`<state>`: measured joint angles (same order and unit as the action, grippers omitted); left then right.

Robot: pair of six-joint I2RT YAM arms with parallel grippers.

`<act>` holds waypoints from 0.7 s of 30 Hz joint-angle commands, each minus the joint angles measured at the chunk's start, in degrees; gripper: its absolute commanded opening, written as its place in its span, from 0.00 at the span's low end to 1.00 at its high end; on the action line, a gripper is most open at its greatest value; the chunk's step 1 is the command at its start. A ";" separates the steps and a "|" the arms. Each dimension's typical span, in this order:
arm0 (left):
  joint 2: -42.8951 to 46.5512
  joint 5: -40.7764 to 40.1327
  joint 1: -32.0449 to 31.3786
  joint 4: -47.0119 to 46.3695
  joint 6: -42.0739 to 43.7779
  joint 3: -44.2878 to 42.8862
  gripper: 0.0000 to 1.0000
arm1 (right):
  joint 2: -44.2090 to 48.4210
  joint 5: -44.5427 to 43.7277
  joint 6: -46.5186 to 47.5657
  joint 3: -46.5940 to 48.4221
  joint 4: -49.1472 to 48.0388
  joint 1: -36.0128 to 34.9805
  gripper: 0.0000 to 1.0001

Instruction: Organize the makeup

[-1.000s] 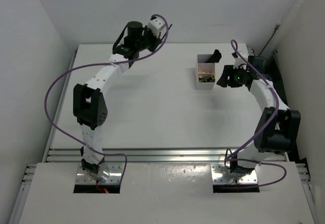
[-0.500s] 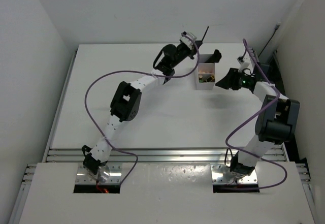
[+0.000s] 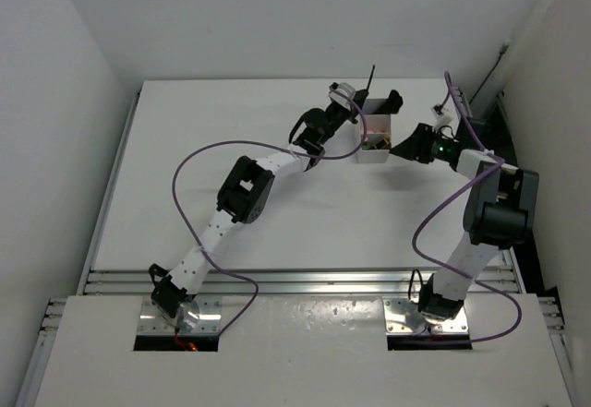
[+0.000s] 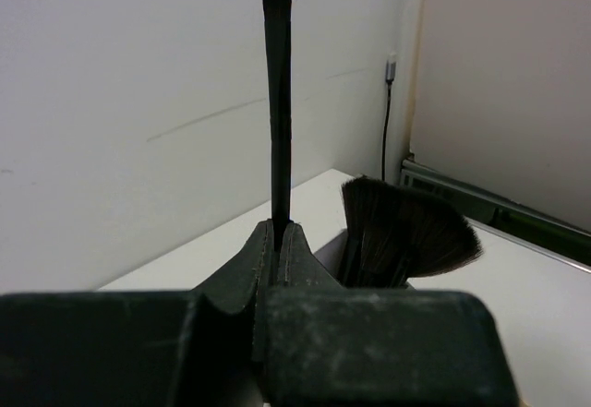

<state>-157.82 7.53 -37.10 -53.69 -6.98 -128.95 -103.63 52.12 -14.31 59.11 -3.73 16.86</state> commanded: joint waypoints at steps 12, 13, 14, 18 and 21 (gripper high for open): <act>-0.30 3.19 -0.25 -2.82 -1.54 3.87 0.40 | -6.14 -2.90 -2.66 7.95 0.83 0.10 0.52; -0.30 3.19 -0.25 -2.21 -1.54 3.88 0.49 | -6.23 -2.99 -2.92 8.12 0.83 0.10 0.52; -0.30 3.19 -0.25 -2.21 -1.02 3.88 0.62 | -5.97 -3.07 -3.01 8.04 0.91 0.19 0.52; 2.50 3.19 -0.25 -0.19 -1.01 4.49 0.79 | -5.00 -3.25 0.14 7.95 5.02 0.10 0.52; 5.40 3.80 -0.25 2.27 -0.41 5.63 0.86 | -3.25 -4.39 1.99 7.51 8.90 0.01 0.52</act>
<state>-157.99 9.65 -37.08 -51.59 -7.84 -124.22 -109.51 48.27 -15.03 65.39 1.61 16.91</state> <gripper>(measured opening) 0.850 0.525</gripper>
